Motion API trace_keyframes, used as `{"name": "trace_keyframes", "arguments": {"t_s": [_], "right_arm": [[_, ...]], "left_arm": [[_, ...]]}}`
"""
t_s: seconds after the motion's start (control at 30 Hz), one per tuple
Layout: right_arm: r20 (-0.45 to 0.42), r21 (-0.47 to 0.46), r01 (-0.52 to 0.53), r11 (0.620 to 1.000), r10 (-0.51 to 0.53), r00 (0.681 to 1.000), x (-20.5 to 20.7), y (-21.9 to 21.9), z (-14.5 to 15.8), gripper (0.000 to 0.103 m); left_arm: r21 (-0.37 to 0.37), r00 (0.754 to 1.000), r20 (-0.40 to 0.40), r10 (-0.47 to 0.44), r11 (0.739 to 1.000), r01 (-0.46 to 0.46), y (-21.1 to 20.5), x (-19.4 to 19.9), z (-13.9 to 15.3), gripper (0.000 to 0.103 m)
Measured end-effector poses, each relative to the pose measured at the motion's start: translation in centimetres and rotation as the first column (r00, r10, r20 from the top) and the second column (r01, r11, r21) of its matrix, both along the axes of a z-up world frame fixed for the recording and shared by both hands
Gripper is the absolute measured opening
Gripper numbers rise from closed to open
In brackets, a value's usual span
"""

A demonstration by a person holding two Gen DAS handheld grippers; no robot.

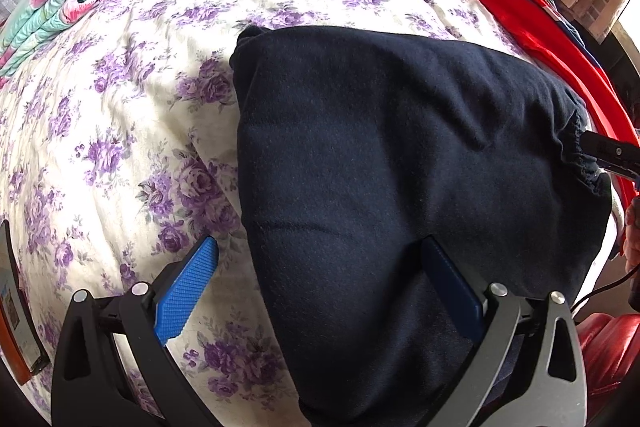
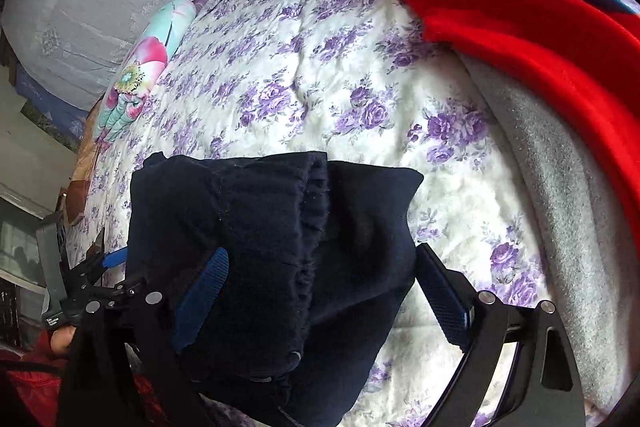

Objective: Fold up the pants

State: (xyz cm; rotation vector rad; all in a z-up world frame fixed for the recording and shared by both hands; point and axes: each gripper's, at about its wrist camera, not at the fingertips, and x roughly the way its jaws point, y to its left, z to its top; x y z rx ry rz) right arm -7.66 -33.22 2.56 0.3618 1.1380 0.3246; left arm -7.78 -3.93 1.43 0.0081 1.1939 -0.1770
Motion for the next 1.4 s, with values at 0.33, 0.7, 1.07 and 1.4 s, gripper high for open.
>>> {"name": "trace_keyframes", "arguments": {"t_s": [0.33, 0.7, 1.07, 1.4], "right_arm": [[-0.003, 0.015, -0.047, 0.999, 0.047, 0.999, 0.7, 0.1, -0.4, 0.095], [0.062, 0.03, -0.157, 0.987, 0.155, 0.986, 1.4, 2.8, -1.2, 0.054], [0.155, 0.003, -0.215, 0.977, 0.212, 0.965, 1.1, 3.8, 2.9, 0.042], [0.347, -0.067, -0.317, 0.946, 0.32, 0.882, 7.3, 7.5, 10.9, 0.039]], "left_arm": [[-0.227, 0.996, -0.05, 0.068, 0.971, -0.077, 2.3, -0.9, -1.9, 0.099], [-0.251, 1.0, 0.017, 0.017, 0.968, -0.012, -0.6, 0.2, -1.3, 0.097], [-0.352, 0.99, 0.043, 0.134, 0.93, -0.111, 3.0, -0.5, 0.9, 0.03], [-0.334, 0.944, 0.312, 0.111, 0.943, -0.001, 2.0, 4.2, 10.3, 0.017]]}}
